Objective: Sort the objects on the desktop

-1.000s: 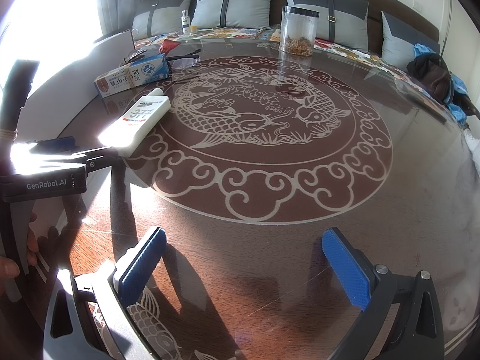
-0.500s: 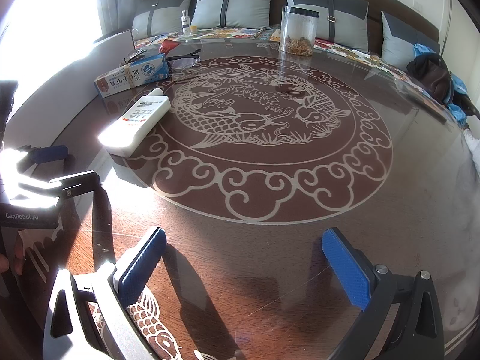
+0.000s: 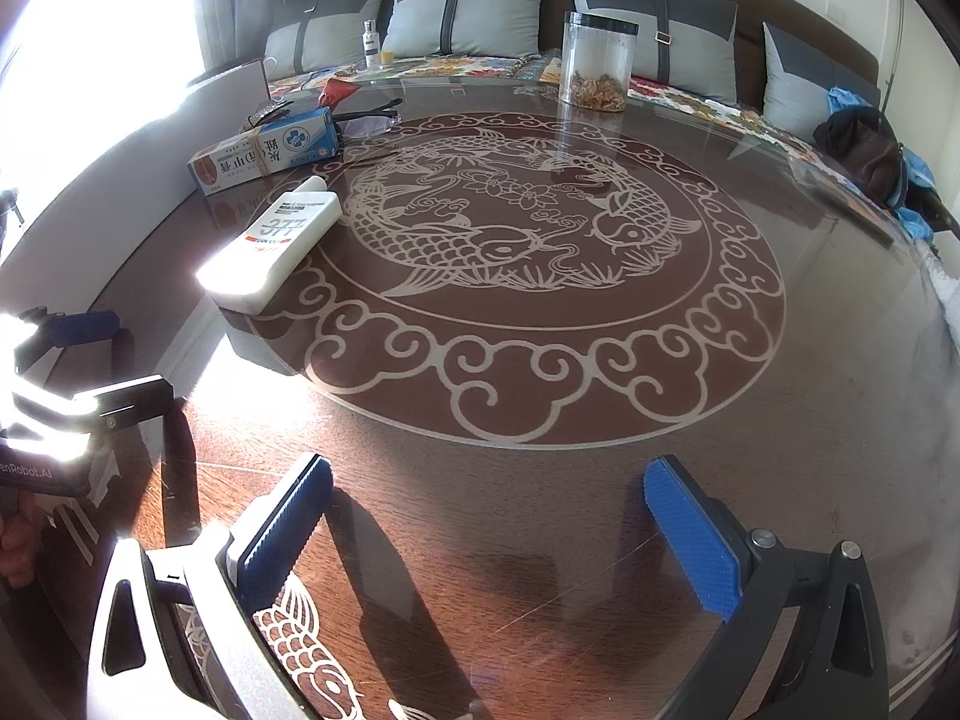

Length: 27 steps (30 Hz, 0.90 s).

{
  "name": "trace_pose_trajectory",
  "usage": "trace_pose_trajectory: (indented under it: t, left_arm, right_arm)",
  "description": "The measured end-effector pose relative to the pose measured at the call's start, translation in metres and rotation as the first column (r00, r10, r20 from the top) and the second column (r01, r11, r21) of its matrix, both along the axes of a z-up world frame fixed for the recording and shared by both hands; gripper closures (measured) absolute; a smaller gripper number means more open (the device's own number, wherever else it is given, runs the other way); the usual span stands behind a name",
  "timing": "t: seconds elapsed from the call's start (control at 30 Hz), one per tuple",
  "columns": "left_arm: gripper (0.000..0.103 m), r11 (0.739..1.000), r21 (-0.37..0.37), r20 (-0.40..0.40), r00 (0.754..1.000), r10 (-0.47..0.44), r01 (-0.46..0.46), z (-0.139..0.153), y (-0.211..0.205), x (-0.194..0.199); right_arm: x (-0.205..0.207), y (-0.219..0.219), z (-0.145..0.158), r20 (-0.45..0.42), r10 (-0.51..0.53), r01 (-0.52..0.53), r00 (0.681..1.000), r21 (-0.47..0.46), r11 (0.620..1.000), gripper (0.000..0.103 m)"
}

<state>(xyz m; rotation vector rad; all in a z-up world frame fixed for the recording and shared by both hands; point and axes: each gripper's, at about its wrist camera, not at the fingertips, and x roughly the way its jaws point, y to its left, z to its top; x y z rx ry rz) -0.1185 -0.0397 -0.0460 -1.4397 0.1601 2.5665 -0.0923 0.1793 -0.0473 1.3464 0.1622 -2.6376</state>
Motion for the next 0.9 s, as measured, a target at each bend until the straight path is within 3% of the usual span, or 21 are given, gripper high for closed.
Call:
trace_pose_trajectory:
  t: [0.53,0.9]
  left_arm:
    - [0.0,1.0,0.001,0.001,1.0,-0.005,0.005,0.0,-0.002,0.003]
    - [0.0,0.998,0.0,0.002,0.998,0.07,-0.07,-0.001,-0.032,0.008]
  right_arm:
    - [0.0,0.0,0.0,0.0,0.0,0.0,1.0,0.0,1.0,0.0]
    - [0.0,0.0,0.0,0.0,0.001,-0.001,1.0,0.0,1.0,0.0]
